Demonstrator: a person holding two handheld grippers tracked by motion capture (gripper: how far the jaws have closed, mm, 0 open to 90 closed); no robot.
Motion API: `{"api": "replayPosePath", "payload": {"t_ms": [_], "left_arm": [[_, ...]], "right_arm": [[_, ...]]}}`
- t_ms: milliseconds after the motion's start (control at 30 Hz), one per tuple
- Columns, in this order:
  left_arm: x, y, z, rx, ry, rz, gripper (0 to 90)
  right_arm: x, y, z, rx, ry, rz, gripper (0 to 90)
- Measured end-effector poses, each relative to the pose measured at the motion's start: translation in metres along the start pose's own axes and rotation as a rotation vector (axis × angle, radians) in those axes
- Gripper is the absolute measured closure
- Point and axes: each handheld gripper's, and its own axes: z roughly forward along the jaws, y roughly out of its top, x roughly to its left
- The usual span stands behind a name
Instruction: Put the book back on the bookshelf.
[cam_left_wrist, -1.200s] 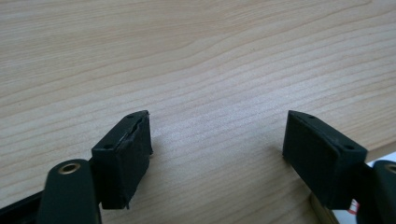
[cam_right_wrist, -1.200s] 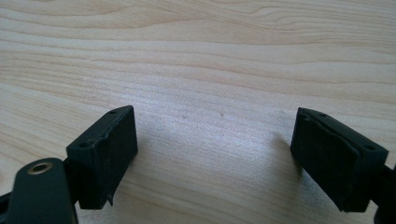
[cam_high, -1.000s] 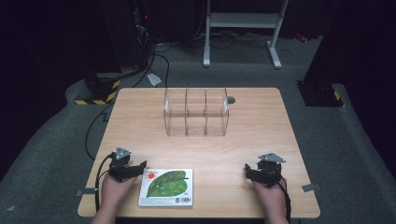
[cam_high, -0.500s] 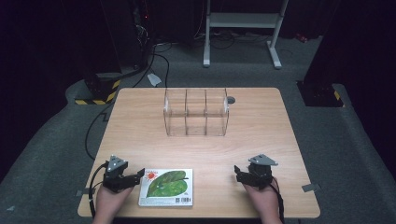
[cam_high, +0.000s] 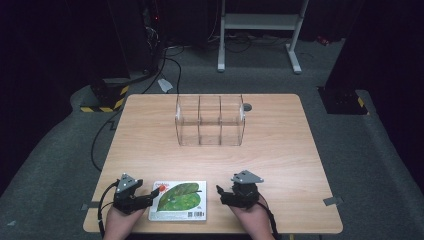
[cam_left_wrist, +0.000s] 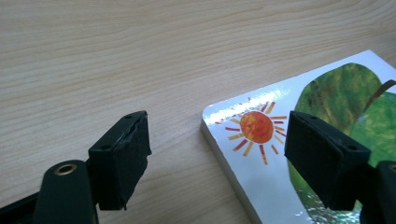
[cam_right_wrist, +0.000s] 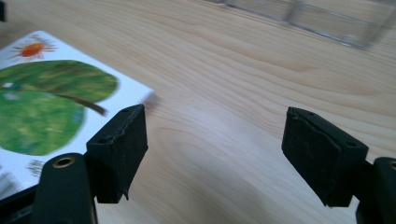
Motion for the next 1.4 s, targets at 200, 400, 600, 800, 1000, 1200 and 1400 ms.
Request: {"api": "replayPosePath", "payload": {"t_ms": [200,400,600,800,1000,1200,1400], "left_arm": [[-0.004,-0.007,0.001,0.037,0.002,0.008,22.7],[-0.01,-0.012,-0.002,0.045,-0.006,-0.006,23.0],[-0.019,-0.018,-0.005,0.062,-0.023,0.003,23.7],[-0.024,-0.022,-0.004,0.065,-0.073,-0.006,30.5],[-0.029,-0.019,-0.002,0.08,-0.061,-0.007,33.5],[-0.034,-0.014,0.005,0.079,-0.056,-0.019,34.8],[-0.044,-0.003,0.022,0.066,-0.06,-0.006,35.7]], "right_arm": [[0.027,0.004,0.015,0.018,0.085,-0.029,23.8],[0.04,0.003,0.024,0.053,0.136,-0.018,27.3],[0.051,0.001,0.033,0.106,0.18,0.006,27.2],[0.057,-0.001,0.038,0.13,0.189,0.015,26.7],[0.056,-0.001,0.038,0.146,0.193,0.038,27.7],[0.049,-0.001,0.037,0.144,0.181,0.035,27.8],[0.035,0.0,0.034,0.147,0.143,0.052,28.3]]}}
